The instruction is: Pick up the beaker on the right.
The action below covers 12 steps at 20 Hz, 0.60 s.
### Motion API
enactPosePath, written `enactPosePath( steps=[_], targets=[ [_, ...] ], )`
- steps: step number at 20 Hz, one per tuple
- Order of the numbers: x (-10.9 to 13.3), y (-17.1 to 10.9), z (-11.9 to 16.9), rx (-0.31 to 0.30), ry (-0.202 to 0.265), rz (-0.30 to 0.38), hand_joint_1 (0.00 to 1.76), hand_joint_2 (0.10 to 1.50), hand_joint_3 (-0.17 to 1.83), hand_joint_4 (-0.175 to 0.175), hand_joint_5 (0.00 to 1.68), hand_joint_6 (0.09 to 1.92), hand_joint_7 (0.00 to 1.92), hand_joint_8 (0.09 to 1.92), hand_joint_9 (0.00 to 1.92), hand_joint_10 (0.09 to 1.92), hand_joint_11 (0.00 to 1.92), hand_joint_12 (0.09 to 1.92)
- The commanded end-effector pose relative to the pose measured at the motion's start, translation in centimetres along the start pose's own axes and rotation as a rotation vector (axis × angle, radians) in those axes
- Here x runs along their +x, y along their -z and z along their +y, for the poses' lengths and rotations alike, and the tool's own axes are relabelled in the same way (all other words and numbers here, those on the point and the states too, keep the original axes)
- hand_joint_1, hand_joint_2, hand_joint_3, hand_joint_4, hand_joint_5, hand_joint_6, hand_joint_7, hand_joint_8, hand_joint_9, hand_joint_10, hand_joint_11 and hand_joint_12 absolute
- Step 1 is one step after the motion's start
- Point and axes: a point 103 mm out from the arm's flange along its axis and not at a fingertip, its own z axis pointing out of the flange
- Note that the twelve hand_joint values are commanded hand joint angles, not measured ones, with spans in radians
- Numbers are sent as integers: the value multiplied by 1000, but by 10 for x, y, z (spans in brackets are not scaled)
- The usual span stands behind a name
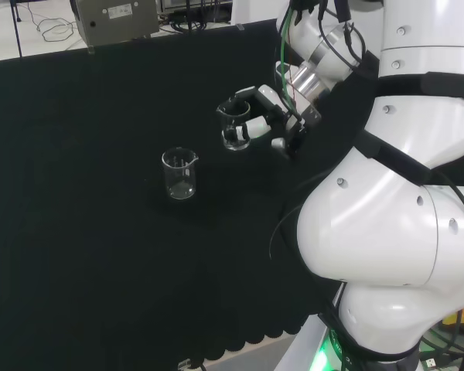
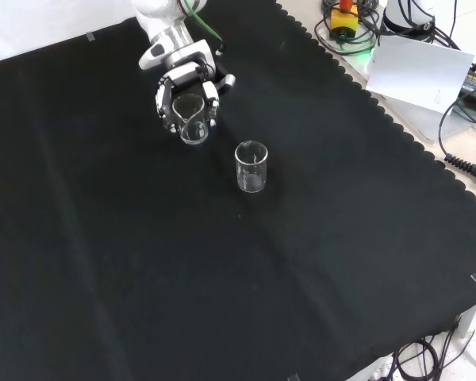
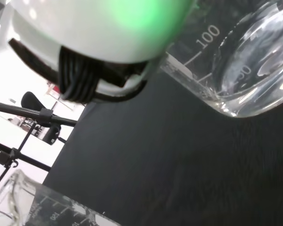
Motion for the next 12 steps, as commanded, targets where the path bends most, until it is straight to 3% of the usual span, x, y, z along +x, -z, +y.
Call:
enactPosePath(
  steps=[1, 5, 12],
  targets=[
    [26, 16, -18, 74, 9, -153, 1449, 471, 903, -175, 1212, 748, 1355, 658, 1536, 478, 1177, 732],
    [49, 15, -31, 147, 30, -218, 1449, 467, 907, -175, 1218, 739, 1358, 650, 1540, 477, 1190, 724],
    [71, 11, -46, 211, 37, -249, 1449, 460, 916, -175, 1224, 735, 1364, 644, 1547, 467, 1201, 718]
  ],
)
